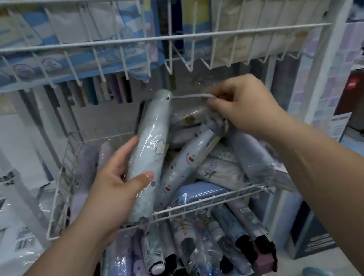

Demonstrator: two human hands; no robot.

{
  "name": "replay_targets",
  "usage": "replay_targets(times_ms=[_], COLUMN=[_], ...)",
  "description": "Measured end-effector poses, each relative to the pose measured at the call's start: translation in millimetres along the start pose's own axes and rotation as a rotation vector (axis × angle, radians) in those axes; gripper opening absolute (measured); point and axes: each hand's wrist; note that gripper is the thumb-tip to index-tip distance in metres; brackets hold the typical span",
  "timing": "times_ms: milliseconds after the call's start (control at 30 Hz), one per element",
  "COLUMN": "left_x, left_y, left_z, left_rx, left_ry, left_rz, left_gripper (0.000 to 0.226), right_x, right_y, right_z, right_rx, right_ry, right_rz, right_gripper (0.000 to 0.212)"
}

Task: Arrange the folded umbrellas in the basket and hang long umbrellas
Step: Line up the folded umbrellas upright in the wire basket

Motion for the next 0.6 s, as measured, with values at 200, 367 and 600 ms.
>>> replay_targets(times_ms=[200, 367, 600], left_x=[23, 12, -42], left_y=[-6, 0, 21], left_z=[4, 3, 8], left_rx=[-0.01, -0.007, -0.065], left_ry=[0.026, -0.039, 0.02], left_rz=[0.03, -0.045, -0.2], left_gripper=[0.07, 0.07, 0.064], right_x=[-28, 3, 105], right_y=[8, 13, 1], right_z=[-4, 9, 58], right_rx=[0.115, 0.092, 0.069], right_ry=[-0.543, -0.6, -0.794], right_rz=[0.076, 0.157, 0.341], right_gripper=[0.005, 0.013, 0.015])
Point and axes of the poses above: each hand's wrist, its own y-axis away from the middle knuckle, its own x-axis out of the palm, z = x × y, and after that the axes turned 12 degrees about z, right-handed
